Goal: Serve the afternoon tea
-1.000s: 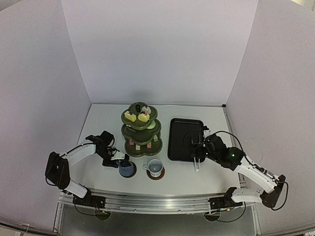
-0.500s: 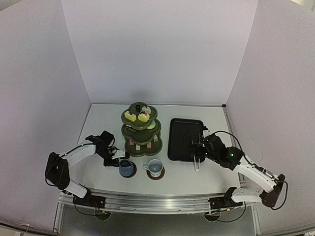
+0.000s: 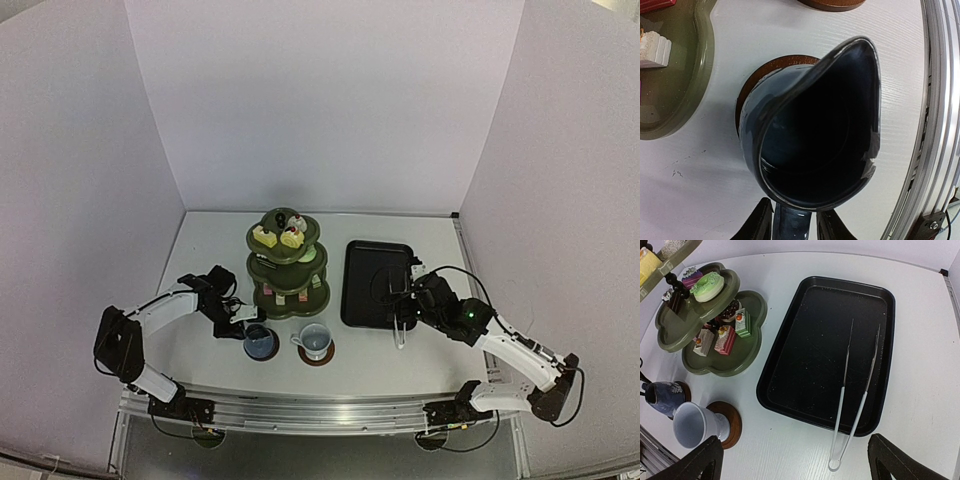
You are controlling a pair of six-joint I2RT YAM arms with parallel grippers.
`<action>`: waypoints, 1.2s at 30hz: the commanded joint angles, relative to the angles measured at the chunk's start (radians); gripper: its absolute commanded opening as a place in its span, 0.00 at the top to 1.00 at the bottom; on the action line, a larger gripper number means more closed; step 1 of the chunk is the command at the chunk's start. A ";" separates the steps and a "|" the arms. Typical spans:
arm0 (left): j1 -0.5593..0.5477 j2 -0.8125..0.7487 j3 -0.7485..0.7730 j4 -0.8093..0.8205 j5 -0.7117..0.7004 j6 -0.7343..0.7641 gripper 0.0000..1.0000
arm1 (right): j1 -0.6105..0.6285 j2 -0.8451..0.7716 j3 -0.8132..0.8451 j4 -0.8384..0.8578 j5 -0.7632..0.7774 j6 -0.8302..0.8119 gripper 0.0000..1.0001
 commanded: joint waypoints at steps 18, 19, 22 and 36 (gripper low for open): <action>-0.009 -0.023 0.049 -0.034 0.023 0.077 0.51 | 0.002 -0.004 0.004 0.007 0.014 0.007 0.02; -0.009 -0.030 0.044 -0.043 0.022 0.080 0.48 | 0.002 -0.001 0.002 0.007 0.017 0.008 0.02; -0.004 -0.063 0.018 -0.048 0.022 0.080 0.39 | 0.000 0.015 0.006 0.009 0.037 0.015 0.02; 0.127 -0.278 -0.001 0.191 0.117 -0.319 0.15 | -0.374 0.288 0.184 0.041 -0.151 -0.055 0.02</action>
